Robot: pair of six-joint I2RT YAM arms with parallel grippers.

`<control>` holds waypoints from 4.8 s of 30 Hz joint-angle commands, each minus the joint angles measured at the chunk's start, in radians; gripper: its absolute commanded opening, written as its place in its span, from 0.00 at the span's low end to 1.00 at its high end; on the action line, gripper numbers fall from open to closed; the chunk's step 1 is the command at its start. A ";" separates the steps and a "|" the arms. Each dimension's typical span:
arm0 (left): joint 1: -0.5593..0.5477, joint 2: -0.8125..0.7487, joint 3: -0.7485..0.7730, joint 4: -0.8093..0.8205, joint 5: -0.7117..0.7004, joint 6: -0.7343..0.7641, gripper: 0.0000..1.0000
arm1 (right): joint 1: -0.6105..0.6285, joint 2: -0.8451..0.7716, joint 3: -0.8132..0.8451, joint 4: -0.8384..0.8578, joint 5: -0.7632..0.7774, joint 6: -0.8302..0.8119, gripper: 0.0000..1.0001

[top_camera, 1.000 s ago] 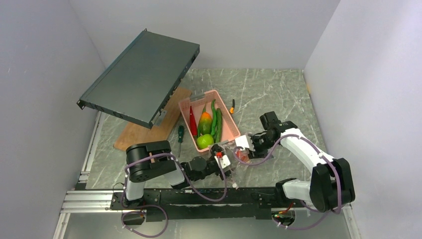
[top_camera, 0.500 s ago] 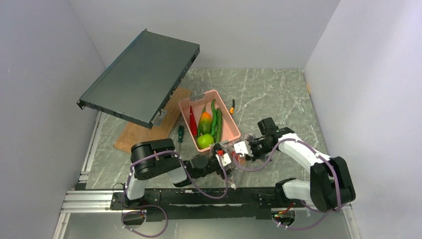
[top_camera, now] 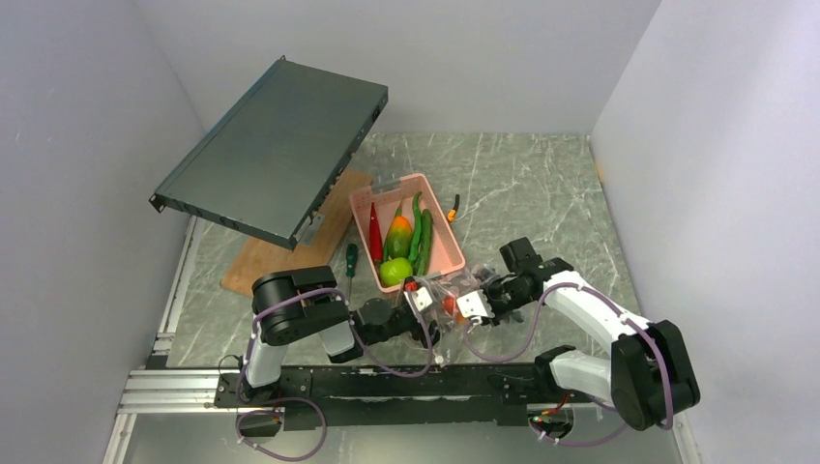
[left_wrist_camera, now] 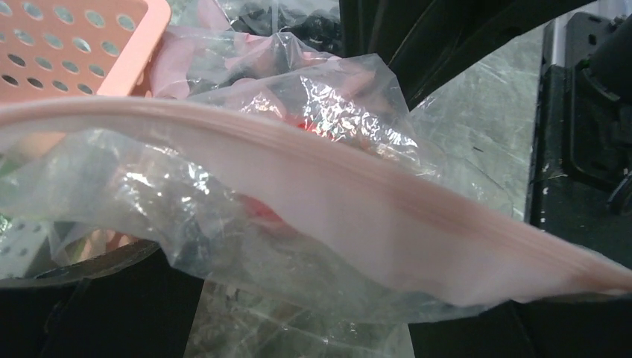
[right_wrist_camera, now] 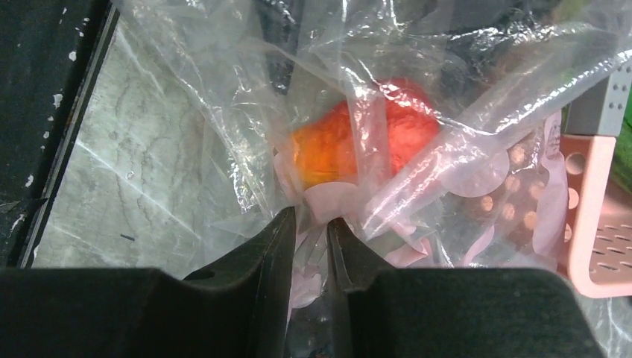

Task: Open the zip-top bag and remove the fake food
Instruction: Pick up the fake fruit from the zipper food storage bag.

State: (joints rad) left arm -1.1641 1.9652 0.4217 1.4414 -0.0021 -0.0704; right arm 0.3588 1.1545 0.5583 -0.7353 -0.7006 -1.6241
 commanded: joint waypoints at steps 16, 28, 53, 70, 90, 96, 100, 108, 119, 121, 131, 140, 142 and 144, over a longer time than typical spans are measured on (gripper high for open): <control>0.002 -0.011 -0.039 0.201 -0.167 -0.412 0.84 | 0.029 -0.021 -0.024 0.011 -0.047 -0.042 0.25; -0.030 -0.089 0.059 -0.089 -0.324 -0.426 0.87 | 0.029 -0.021 -0.025 0.008 -0.051 -0.040 0.25; -0.053 0.001 0.255 -0.476 -0.395 -0.447 0.52 | 0.023 -0.019 -0.008 0.021 0.010 0.011 0.19; -0.051 -0.134 0.119 -0.386 -0.344 -0.382 0.00 | -0.047 -0.022 0.009 0.017 0.056 0.057 0.08; -0.051 -0.368 -0.070 -0.227 -0.276 -0.525 0.00 | -0.060 -0.035 0.003 0.004 0.038 0.037 0.08; -0.052 -0.457 -0.077 -0.292 -0.234 -0.497 0.00 | -0.063 -0.034 0.005 -0.004 0.038 0.030 0.08; -0.051 -0.498 -0.065 -0.368 -0.184 -0.486 0.00 | -0.068 -0.028 0.013 -0.031 0.037 0.008 0.11; -0.052 -0.604 -0.063 -0.536 -0.220 -0.513 0.00 | -0.075 -0.018 0.022 -0.065 0.033 -0.025 0.13; -0.053 -0.679 -0.104 -0.570 -0.311 -0.627 0.00 | -0.077 -0.011 0.021 -0.066 0.038 -0.031 0.13; -0.054 -0.702 -0.104 -0.589 -0.331 -0.641 0.00 | -0.078 -0.010 0.021 -0.067 0.038 -0.030 0.13; -0.062 -0.824 -0.049 -0.844 -0.406 -0.663 0.00 | -0.077 -0.008 0.020 -0.065 0.039 -0.030 0.14; -0.068 -0.907 -0.012 -1.021 -0.463 -0.685 0.00 | -0.077 -0.006 0.020 -0.063 0.042 -0.029 0.14; -0.069 -0.928 -0.004 -1.064 -0.478 -0.682 0.00 | -0.077 -0.005 0.022 -0.064 0.042 -0.028 0.14; -0.070 -0.944 0.012 -1.113 -0.496 -0.684 0.00 | -0.076 -0.006 0.022 -0.064 0.043 -0.029 0.14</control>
State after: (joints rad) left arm -1.2274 1.0653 0.3748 0.4267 -0.4400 -0.7437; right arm 0.2855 1.1454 0.5453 -0.7776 -0.6510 -1.6318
